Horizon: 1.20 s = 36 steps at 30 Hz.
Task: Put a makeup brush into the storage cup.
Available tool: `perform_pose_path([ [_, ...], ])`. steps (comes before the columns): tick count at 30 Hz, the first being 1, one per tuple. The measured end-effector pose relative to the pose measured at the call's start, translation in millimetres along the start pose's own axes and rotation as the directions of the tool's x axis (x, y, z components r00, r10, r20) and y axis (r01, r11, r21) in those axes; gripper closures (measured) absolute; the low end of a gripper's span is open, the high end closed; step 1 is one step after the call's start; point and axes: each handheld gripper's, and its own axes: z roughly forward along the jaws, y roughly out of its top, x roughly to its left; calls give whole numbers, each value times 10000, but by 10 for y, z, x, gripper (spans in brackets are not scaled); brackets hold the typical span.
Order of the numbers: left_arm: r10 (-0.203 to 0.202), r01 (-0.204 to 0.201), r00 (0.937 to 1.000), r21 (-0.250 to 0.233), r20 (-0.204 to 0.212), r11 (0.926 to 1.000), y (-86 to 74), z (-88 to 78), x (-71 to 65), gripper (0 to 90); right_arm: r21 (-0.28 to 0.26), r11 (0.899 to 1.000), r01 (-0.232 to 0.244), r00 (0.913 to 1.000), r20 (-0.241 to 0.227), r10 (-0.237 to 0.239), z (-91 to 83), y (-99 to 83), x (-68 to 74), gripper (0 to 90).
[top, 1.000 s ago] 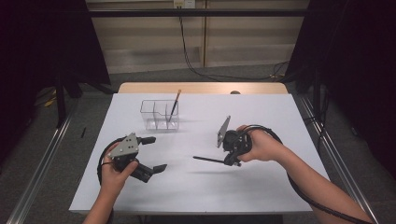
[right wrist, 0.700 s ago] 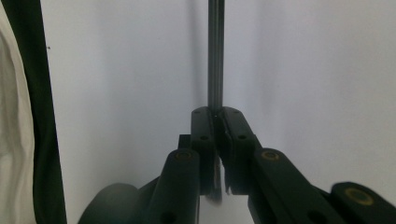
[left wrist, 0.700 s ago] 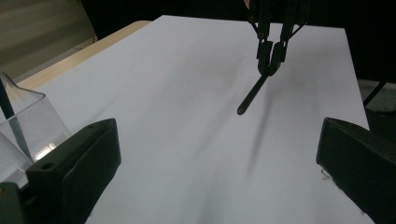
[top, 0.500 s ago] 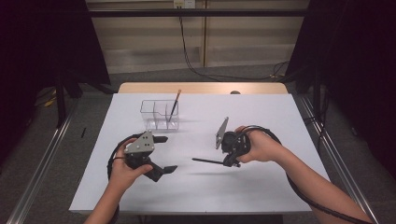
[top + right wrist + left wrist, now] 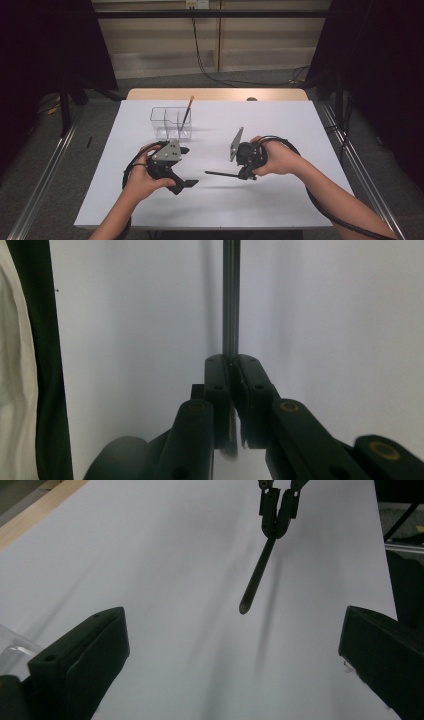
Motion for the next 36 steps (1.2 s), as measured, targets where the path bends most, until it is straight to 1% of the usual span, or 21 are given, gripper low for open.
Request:
perform_pose_path([
  [6, -64, 60, 9999, 498, 85, 9987, 55, 38, -4, 0, -2, 10000, 37, 10000, -15, -37, 7, 20, 7, 847],
  [9, -50, 21, 9994, 858, 341, 9963, 75, 62, -11, 8, 42, 10000, 75, 10000, -16, -75, 10, 30, 11, 847],
  [10, 44, -77, 9995, 1089, 310, 9940, 89, 83, -24, 30, 49, 9999, 120, 9999, 11, -120, 8, 38, 12, 847],
  [12, -46, -5, 9992, 1265, 397, 9920, 104, 93, -32, 43, 81, 9999, 92, 10000, -9, -92, 5, 42, 14, 846],
  [13, 6, -60, 9992, 1363, 402, 9906, 115, 103, -37, 93, 65, 9999, 124, 9999, -31, -124, 9, 52, 13, 847],
  [14, -4, -42, 9995, 1473, 314, 9891, 127, 114, -46, 93, 65, 9999, 124, 9999, -31, -124, 9, 52, 13, 847],
  [17, -85, 59, 9999, 1658, 145, 9861, 162, 137, -61, 181, 112, 9998, 144, 9999, -62, -143, 15, 69, 23, 847],
  [19, -16, 8, 10000, 1947, 39, 9809, 196, 150, -64, 207, 151, 9999, 77, 10000, -52, -76, 15, 72, 24, 847],
  [21, 181, -200, 9998, 2329, 103, 9723, 222, 158, -73, 258, 142, 9997, 184, 9998, -53, -183, 20, 73, 14, 847],
  [22, 181, -200, 9998, 2329, 103, 9723, 222, 158, -73, 276, 142, 9997, 184, 9998, -53, -183, 20, 73, 14, 847],
  [23, 321, -366, 9992, 2520, 221, 9670, 248, 173, -79, 293, 146, 9997, 215, 9997, -88, -214, 23, 76, 11, 847],
  [25, 356, -408, 9991, 2562, 250, 9658, 257, 176, -82, 337, 101, 9996, 246, 9997, -78, -245, 27, 77, 8, 847],
  [26, 509, -538, 9985, 2564, 183, 9651, 268, 182, -82, 355, 138, 9997, 203, 9997, -98, -202, 34, 79, 6, 847],
  [27, 533, -587, 9982, 2701, 272, 9610, 281, 185, -77, 355, 138, 9997, 203, 9997, -98, -202, 34, 79, 6, 847],
  [28, 461, -543, 9982, 2646, 371, 9628, 284, 194, -72, 376, 169, 9997, 201, 9998, -99, -199, 37, 79, 4, 847],
  [29, 542, -697, 9958, 2266, 741, 9715, 281, 210, -51, 398, 124, 9995, 301, 9995, -99, -299, 48, 78, -2, 847],
  [30, 529, -719, 9947, 2274, 887, 9711, 287, 217, -55, 431, 123, 9995, 303, 9995, -101, -302, 50, 79, -2, 847],
  [31, 562, -740, 9950, 2324, 825, 9698, 296, 225, -59, 438, 140, 9996, 234, 9997, -106, -232, 52, 79, 3, 847],
  [33, 650, -862, 9941, 2684, 872, 9594, 320, 236, -72, 465, 165, 9996, 237, 9997, -111, -235, 54, 80, 0, 846],
  [34, 736, -924, 9941, 2675, 796, 9591, 324, 246, -81, 467, 224, 9996, 182, 9998, -99, -180, 52, 82, 2, 846],
  [36, 805, -1023, 9928, 2790, 885, 9548, 340, 257, -88, 483, 223, 9995, 209, 9997, -97, -207, 54, 87, 0, 847],
])
